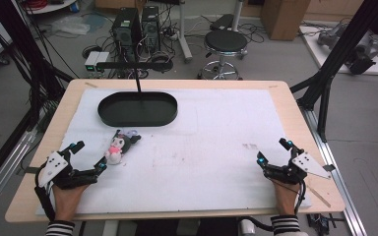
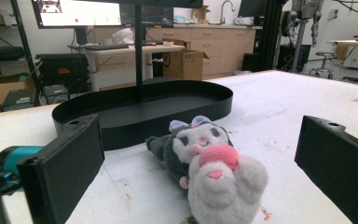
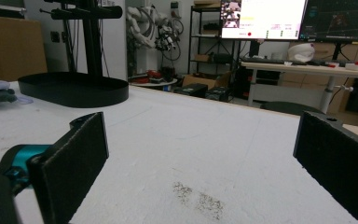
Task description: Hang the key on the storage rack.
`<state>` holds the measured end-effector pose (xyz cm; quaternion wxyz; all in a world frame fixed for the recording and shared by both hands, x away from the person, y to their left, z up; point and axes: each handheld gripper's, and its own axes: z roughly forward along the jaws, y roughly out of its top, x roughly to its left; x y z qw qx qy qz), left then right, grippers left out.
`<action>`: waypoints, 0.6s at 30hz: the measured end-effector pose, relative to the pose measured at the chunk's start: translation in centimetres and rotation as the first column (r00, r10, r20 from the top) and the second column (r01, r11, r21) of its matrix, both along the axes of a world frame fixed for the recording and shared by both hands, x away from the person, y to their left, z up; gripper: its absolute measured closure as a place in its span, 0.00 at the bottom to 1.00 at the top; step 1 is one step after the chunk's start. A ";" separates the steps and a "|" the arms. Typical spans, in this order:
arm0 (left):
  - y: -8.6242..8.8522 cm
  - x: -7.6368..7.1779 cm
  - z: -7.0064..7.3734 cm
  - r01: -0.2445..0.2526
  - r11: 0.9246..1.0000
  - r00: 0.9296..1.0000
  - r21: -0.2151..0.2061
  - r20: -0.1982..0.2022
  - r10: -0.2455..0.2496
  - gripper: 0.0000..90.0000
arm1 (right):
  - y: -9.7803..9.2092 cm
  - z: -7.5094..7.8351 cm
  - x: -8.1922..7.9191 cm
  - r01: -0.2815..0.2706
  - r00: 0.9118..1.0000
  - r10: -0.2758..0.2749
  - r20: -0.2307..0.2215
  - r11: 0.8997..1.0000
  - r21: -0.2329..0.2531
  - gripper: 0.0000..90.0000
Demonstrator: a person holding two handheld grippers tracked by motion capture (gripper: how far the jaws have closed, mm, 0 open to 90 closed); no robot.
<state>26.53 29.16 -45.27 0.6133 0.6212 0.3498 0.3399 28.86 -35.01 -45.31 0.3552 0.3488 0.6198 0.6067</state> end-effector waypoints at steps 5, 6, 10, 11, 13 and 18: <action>0.0 0.0 0.0 0.000 1.000 1.000 -0.001 0.002 0.000 0.02 | -0.1 0.0 0.0 0.001 1.000 -0.001 -0.005 1.000 0.006 0.02; 0.1 0.0 0.0 -0.003 1.000 1.000 -0.004 -0.001 0.003 0.02 | 0.0 0.0 0.0 0.004 1.000 -0.003 -0.006 1.000 0.004 0.02; 0.0 0.0 0.0 -0.005 1.000 1.000 -0.003 -0.003 0.005 0.02 | -0.1 0.0 0.0 0.004 1.000 -0.004 0.003 1.000 0.003 0.02; 0.0 0.0 0.0 -0.006 1.000 1.000 -0.011 -0.004 0.006 0.02 | 0.0 0.0 0.0 0.003 1.000 -0.003 0.003 1.000 0.003 0.02; 0.1 0.0 0.0 -0.005 1.000 1.000 -0.011 -0.005 0.005 0.02 | 0.0 0.0 0.0 0.004 1.000 -0.004 0.004 1.000 0.002 0.02; 0.0 -0.1 0.0 -0.005 1.000 1.000 -0.002 0.005 0.005 0.02 | -0.1 0.0 0.0 0.004 1.000 -0.004 -0.003 1.000 0.006 0.02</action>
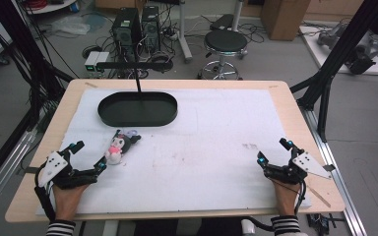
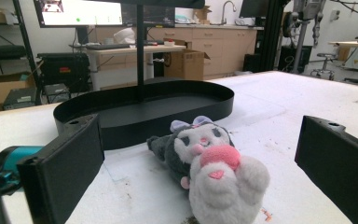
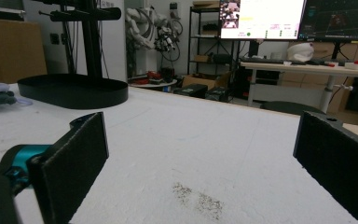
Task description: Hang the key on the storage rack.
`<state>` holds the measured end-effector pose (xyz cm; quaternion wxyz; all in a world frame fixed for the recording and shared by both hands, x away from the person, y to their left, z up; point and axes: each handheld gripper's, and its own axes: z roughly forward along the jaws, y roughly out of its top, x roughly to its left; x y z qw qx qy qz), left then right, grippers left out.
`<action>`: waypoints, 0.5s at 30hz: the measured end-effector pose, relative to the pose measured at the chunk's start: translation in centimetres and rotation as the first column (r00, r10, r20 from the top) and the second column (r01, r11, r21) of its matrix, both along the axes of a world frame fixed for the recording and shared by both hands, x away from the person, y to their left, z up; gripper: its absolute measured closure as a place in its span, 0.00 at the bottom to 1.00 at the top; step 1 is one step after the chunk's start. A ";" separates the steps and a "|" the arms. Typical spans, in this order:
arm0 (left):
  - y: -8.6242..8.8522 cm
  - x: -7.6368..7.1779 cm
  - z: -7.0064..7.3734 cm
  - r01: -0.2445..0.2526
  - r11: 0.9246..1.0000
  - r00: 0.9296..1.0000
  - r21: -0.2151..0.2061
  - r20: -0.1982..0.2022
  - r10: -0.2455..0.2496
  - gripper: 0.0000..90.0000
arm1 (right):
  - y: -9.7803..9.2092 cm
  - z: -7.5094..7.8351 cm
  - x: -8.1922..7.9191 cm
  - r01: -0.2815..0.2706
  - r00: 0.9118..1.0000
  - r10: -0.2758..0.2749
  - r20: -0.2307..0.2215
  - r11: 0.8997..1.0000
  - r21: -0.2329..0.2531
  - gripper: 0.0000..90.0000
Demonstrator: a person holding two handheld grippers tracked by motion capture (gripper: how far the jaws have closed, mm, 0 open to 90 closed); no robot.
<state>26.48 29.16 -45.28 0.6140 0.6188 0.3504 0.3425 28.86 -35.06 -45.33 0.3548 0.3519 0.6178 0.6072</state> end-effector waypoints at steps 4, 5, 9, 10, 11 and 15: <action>0.1 0.0 0.0 0.001 1.000 1.000 -0.009 -0.001 -0.001 0.02 | 0.0 0.0 0.0 0.001 1.000 -0.001 -0.001 1.000 -0.001 0.02; 0.1 0.0 0.0 0.001 1.000 1.000 -0.009 -0.001 -0.001 0.02 | 0.0 0.0 0.0 0.000 1.000 0.000 -0.002 1.000 0.001 0.02; 0.1 0.0 0.0 0.001 1.000 1.000 -0.009 -0.001 -0.001 0.02 | 0.0 0.0 0.0 -0.001 1.000 0.001 -0.002 1.000 0.001 0.02; 0.1 0.0 0.0 0.000 1.000 1.000 -0.008 -0.002 0.000 0.02 | 0.0 0.0 0.0 -0.001 1.000 0.001 -0.003 1.000 0.001 0.02; 0.1 0.0 0.0 0.001 1.000 1.000 -0.010 -0.004 -0.001 0.02 | 0.0 0.0 0.0 0.000 1.000 0.000 -0.002 1.000 0.001 0.02; 0.1 0.1 0.0 0.002 1.000 1.000 -0.009 -0.008 -0.002 0.02 | 0.0 0.0 0.0 0.001 1.000 -0.001 0.002 1.000 -0.001 0.02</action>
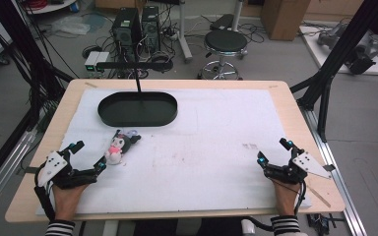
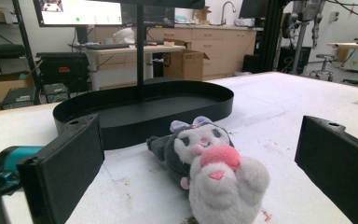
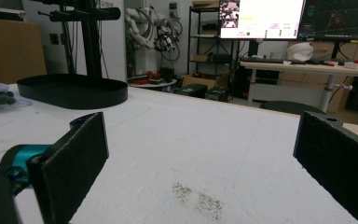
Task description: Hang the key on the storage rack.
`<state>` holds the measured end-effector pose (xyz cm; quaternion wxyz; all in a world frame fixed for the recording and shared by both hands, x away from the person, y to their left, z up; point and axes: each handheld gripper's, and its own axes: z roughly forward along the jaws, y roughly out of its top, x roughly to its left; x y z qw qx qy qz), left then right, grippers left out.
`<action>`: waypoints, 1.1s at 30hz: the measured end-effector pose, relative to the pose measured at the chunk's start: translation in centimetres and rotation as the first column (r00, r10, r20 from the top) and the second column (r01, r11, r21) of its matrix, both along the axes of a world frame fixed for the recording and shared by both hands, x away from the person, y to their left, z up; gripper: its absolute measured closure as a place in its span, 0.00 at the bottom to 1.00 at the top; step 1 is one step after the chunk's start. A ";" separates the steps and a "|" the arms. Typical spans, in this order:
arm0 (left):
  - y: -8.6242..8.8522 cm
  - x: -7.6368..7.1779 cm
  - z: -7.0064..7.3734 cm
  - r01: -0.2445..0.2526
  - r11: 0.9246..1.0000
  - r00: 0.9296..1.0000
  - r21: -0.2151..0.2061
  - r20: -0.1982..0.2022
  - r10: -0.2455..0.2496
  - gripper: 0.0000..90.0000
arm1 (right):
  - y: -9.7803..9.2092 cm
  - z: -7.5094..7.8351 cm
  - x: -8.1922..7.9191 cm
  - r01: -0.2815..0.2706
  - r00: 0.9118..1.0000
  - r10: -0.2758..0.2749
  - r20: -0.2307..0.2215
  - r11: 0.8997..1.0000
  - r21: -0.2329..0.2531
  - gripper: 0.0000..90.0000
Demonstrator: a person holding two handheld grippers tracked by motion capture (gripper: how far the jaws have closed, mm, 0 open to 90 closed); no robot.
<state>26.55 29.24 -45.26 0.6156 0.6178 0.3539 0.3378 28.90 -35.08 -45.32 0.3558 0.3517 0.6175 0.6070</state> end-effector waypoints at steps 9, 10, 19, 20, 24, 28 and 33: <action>0.2 0.2 0.5 0.012 1.000 0.999 0.004 -0.048 -0.012 0.02 | 0.0 0.0 0.0 0.000 1.000 0.000 -0.004 1.000 0.002 0.02; 0.3 0.2 0.7 0.016 1.000 0.998 0.010 -0.059 -0.015 0.02 | 0.0 0.0 0.0 -0.001 1.000 0.001 -0.005 1.000 0.003 0.02; 0.3 1.3 3.0 0.053 0.994 0.994 0.091 -0.100 -0.044 0.02 | 0.0 0.0 0.0 -0.002 1.000 0.002 -0.003 1.000 -0.002 0.02; 0.1 1.6 3.7 0.073 0.992 0.991 0.099 -0.120 -0.061 0.02 | 0.0 0.0 -0.1 -0.003 1.000 0.003 -0.006 1.000 -0.003 0.02; -0.1 2.2 4.8 0.093 0.988 0.986 0.121 -0.149 -0.075 0.02 | 0.0 0.0 -0.1 -0.003 1.000 0.003 -0.006 1.000 -0.003 0.02; -0.6 3.1 6.3 0.119 0.978 0.977 0.170 -0.198 -0.084 0.02 | 0.0 0.0 0.0 -0.003 1.000 0.003 -0.003 1.000 -0.003 0.02; -1.0 3.7 7.1 0.145 0.969 0.963 0.202 -0.252 -0.091 0.02 | 0.0 0.0 0.0 -0.002 1.000 0.002 -0.003 1.000 -0.002 0.02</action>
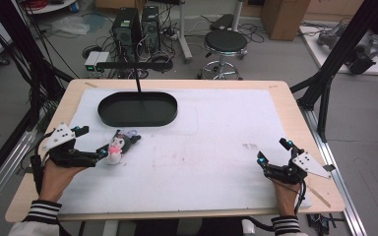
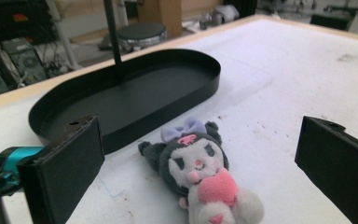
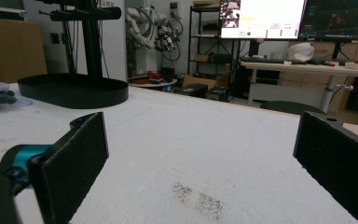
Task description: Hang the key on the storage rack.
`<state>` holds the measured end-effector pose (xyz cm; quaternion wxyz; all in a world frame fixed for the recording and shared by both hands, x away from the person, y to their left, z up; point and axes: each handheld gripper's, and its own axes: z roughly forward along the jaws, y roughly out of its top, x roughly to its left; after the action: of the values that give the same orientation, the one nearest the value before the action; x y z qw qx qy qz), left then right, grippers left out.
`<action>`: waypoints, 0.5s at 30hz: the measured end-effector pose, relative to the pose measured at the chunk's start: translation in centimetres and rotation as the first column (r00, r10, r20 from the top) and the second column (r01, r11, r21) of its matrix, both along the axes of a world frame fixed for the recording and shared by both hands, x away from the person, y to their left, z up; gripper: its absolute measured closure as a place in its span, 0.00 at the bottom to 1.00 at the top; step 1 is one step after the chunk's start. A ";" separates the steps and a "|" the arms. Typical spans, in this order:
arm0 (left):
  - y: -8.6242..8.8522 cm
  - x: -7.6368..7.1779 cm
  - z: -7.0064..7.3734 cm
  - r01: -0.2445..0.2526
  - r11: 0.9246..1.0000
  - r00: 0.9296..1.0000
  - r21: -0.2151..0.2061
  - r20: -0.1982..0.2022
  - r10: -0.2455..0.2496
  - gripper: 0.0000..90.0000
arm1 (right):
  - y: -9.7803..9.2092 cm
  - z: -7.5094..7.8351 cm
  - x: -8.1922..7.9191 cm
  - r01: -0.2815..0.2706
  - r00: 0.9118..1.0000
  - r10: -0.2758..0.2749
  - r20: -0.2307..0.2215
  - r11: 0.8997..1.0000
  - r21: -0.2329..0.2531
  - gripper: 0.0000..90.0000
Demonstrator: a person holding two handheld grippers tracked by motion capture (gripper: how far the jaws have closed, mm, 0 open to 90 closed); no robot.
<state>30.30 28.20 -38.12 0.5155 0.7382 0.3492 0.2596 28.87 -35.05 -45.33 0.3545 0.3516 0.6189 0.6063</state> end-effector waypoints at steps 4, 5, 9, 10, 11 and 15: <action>-0.3 0.5 0.7 -0.002 0.999 1.000 0.039 -0.023 0.002 0.02 | 0.0 0.0 0.0 -0.001 1.000 0.001 -0.004 1.000 0.001 0.02; -0.4 0.7 1.0 0.000 0.998 0.999 0.057 -0.037 0.002 0.02 | 0.0 0.0 0.0 -0.001 1.000 0.001 -0.003 1.000 0.000 0.02; -0.6 1.1 1.4 -0.007 0.997 0.997 0.081 -0.071 0.013 0.02 | 0.0 0.0 0.0 -0.001 1.000 0.001 -0.003 1.000 0.000 0.02; -0.7 1.3 1.5 -0.010 0.996 0.996 0.090 -0.082 0.017 0.02 | 0.0 0.0 0.0 -0.001 1.000 0.001 -0.004 1.000 0.000 0.02; -0.8 1.4 1.6 -0.009 0.995 0.996 0.098 -0.091 0.018 0.02 | 0.0 0.0 0.0 -0.001 1.000 0.001 -0.003 1.000 0.000 0.02; -1.1 1.9 1.8 -0.010 0.992 0.991 0.129 -0.130 0.027 0.02 | 0.0 0.0 0.0 0.000 1.000 0.000 -0.003 1.000 -0.001 0.02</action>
<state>32.16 27.12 -36.28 0.4405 0.7819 0.3720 0.2370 28.84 -35.04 -45.32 0.3537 0.3524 0.6197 0.6055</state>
